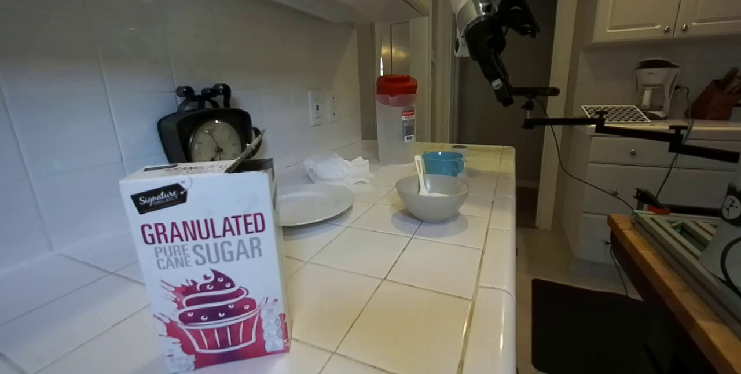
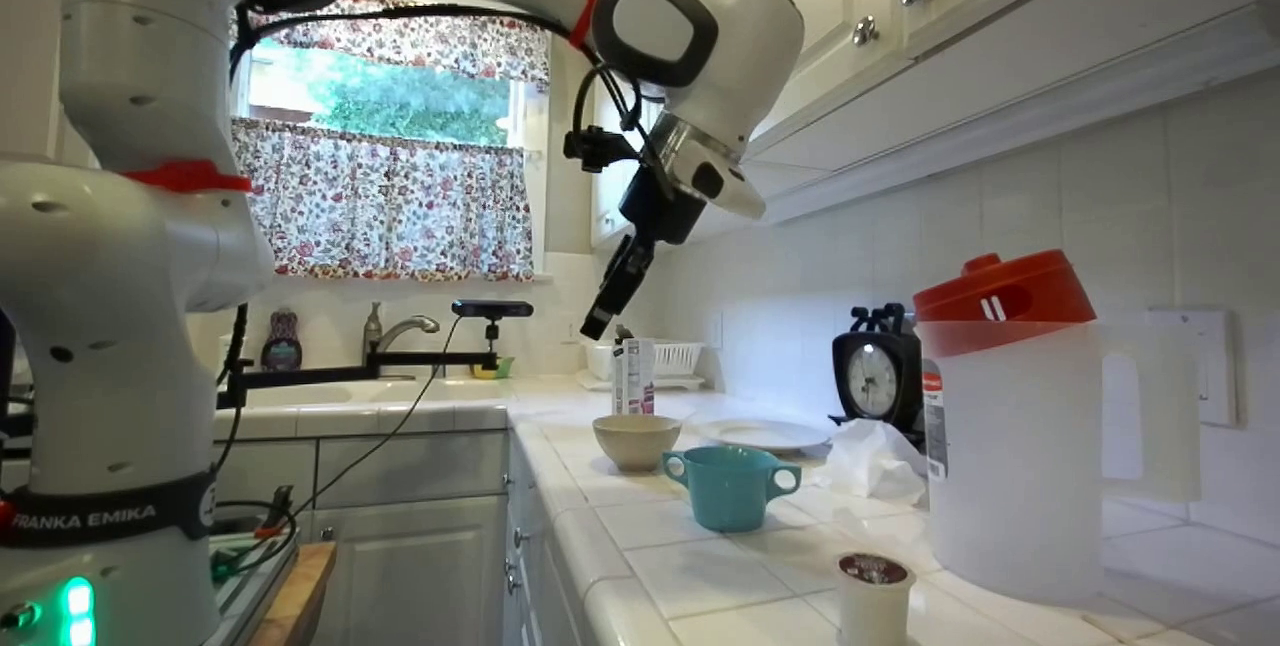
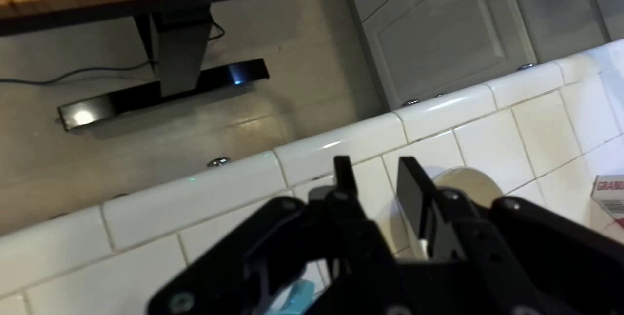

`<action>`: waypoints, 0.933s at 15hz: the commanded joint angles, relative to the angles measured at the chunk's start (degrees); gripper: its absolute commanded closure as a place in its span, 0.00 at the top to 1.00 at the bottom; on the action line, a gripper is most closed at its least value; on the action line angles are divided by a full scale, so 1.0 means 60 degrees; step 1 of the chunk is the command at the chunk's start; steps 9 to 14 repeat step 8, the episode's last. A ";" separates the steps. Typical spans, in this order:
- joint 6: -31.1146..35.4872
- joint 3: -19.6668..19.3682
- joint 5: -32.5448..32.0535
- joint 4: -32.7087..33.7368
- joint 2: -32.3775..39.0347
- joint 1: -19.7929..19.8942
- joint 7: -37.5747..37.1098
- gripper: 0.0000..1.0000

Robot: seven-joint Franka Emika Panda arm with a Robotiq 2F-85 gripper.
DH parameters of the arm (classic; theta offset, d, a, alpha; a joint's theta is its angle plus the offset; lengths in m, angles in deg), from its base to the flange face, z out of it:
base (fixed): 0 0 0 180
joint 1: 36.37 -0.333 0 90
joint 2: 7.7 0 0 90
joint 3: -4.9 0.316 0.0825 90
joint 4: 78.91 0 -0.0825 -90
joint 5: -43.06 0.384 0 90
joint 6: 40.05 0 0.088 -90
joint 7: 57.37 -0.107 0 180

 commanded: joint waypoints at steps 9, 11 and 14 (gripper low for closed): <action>-0.0080 -0.0244 -0.0572 -0.0003 -0.0220 -0.0185 -0.1244 0.76; -0.0080 -0.0244 -0.0572 -0.0003 -0.0220 -0.0185 -0.1244 0.76; -0.0080 -0.0244 -0.0572 -0.0003 -0.0220 -0.0185 -0.1244 0.76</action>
